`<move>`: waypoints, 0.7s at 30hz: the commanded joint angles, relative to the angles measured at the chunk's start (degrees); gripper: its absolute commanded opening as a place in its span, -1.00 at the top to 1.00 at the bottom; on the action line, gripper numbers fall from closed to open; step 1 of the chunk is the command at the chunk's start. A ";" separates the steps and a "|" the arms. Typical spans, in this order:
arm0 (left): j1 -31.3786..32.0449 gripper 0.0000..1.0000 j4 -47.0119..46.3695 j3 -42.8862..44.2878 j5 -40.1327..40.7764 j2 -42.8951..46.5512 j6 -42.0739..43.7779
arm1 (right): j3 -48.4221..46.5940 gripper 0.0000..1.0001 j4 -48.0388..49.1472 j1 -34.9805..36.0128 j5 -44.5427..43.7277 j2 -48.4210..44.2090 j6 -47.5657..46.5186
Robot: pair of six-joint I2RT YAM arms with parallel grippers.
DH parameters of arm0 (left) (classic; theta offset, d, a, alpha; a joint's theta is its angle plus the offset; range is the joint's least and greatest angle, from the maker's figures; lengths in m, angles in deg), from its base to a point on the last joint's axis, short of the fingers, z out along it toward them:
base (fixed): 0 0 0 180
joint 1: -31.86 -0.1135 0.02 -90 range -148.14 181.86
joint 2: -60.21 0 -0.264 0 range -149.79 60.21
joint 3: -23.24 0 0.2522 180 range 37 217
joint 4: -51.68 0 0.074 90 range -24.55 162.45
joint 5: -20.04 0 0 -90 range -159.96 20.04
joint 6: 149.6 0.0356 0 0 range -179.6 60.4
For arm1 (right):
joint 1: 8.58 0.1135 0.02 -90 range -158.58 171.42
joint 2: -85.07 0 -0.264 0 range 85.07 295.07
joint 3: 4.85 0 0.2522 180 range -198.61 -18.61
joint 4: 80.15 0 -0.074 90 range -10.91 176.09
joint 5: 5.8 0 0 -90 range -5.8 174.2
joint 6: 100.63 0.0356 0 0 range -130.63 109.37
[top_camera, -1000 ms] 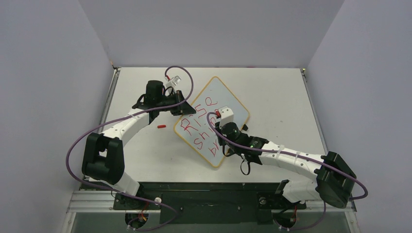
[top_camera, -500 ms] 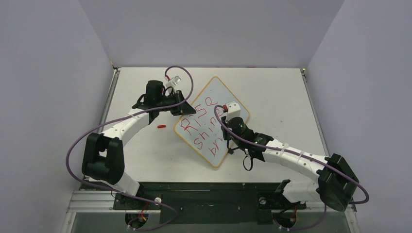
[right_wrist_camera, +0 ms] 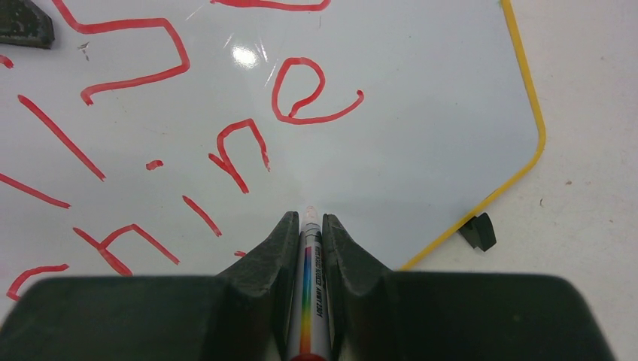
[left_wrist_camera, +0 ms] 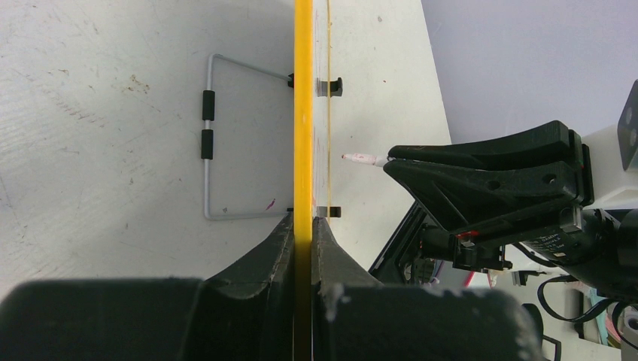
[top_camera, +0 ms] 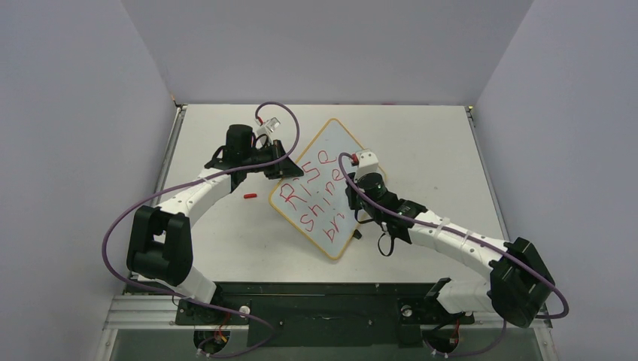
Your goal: Write a sentence on the whiteboard
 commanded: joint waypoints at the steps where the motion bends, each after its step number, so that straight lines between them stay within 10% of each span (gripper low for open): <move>1: 0.05 1.00 -2.01 2.29 2.18 1.18 2.98 | -2.97 1.00 3.24 -0.48 1.46 1.28 0.07; 21: 0.04 1.00 -1.83 2.49 2.40 0.94 3.17 | -2.53 1.00 4.54 -0.83 3.09 2.98 0.70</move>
